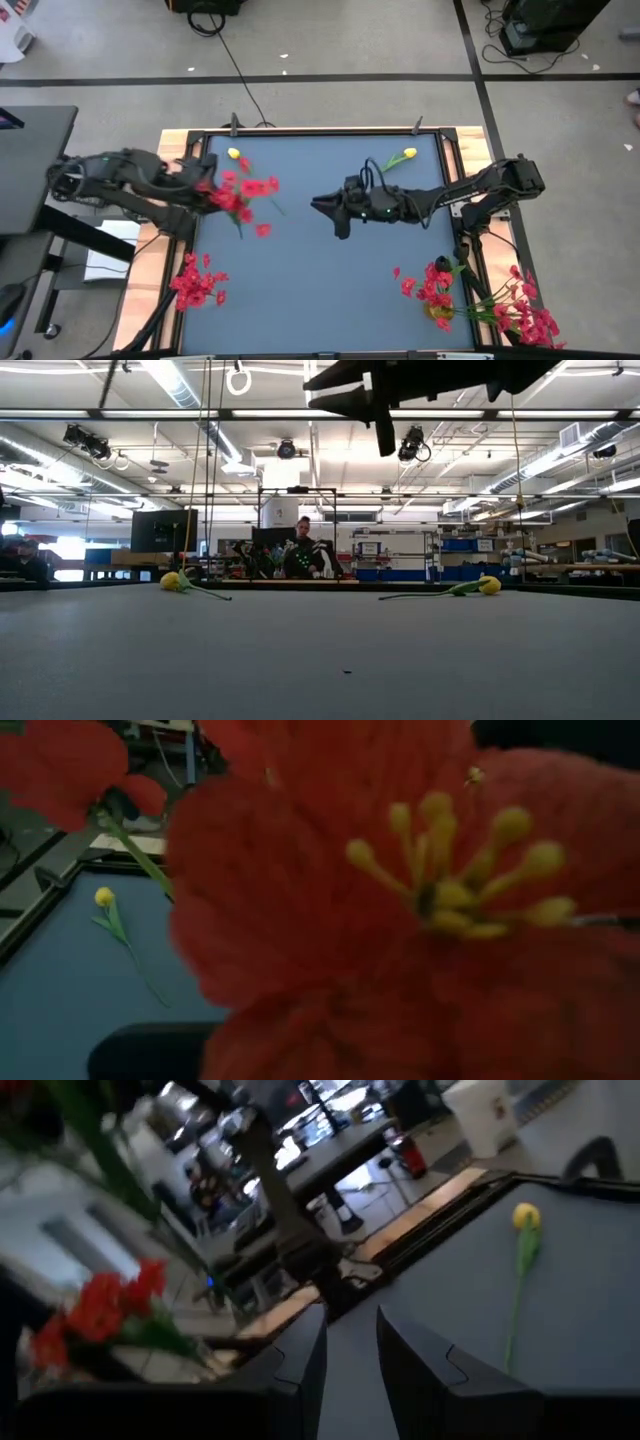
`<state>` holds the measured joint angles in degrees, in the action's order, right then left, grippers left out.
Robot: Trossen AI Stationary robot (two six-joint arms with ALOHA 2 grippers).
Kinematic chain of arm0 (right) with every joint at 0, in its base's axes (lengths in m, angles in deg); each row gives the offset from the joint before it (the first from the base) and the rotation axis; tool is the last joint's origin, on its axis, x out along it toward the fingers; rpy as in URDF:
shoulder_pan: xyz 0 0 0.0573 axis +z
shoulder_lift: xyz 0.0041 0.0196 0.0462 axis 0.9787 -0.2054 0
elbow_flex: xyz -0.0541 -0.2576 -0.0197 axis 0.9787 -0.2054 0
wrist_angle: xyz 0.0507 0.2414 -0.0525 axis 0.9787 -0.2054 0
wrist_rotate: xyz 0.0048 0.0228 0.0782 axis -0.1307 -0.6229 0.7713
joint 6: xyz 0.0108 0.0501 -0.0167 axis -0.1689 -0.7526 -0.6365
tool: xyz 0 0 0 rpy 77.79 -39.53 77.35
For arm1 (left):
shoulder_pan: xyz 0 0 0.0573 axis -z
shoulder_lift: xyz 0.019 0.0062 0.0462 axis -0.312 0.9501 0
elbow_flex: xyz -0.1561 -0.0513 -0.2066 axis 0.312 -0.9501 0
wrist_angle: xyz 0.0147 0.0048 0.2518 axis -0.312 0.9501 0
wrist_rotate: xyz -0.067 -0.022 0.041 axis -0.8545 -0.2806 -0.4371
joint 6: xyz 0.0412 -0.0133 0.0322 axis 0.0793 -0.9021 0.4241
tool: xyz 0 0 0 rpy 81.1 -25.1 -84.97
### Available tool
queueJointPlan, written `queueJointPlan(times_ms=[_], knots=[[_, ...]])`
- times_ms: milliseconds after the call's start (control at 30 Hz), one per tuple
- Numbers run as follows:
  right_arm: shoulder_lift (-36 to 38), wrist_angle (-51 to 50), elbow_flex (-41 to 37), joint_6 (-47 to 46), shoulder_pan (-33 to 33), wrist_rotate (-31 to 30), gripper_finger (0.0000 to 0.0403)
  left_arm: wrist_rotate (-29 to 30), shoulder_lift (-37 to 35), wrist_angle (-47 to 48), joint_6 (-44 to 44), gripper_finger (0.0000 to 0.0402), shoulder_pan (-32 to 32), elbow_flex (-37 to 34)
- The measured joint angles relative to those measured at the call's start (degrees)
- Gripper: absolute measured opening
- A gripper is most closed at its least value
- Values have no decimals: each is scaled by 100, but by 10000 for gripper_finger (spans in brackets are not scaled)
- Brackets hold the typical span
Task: Sort flowers into vase by color
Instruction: Put the red flowers into the transparent vase
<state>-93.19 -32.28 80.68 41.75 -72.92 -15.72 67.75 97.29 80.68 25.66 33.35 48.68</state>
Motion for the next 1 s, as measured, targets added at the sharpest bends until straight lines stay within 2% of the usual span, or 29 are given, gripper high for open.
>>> queueJointPlan(times_ms=[133,367,667,1000], knots=[[0,98,0,-783,-100,-193,100,-69,-383,472,255,3,47,0],[-111,146,54,-829,-95,-264,100,-413,-785,1120,741,4,45,0],[-1213,184,991,-791,-91,-139,100,-720,-1546,851,767,5,45,-784],[-2084,247,2008,-842,-119,668,100,-729,-2242,1094,585,3,45,-1304]])
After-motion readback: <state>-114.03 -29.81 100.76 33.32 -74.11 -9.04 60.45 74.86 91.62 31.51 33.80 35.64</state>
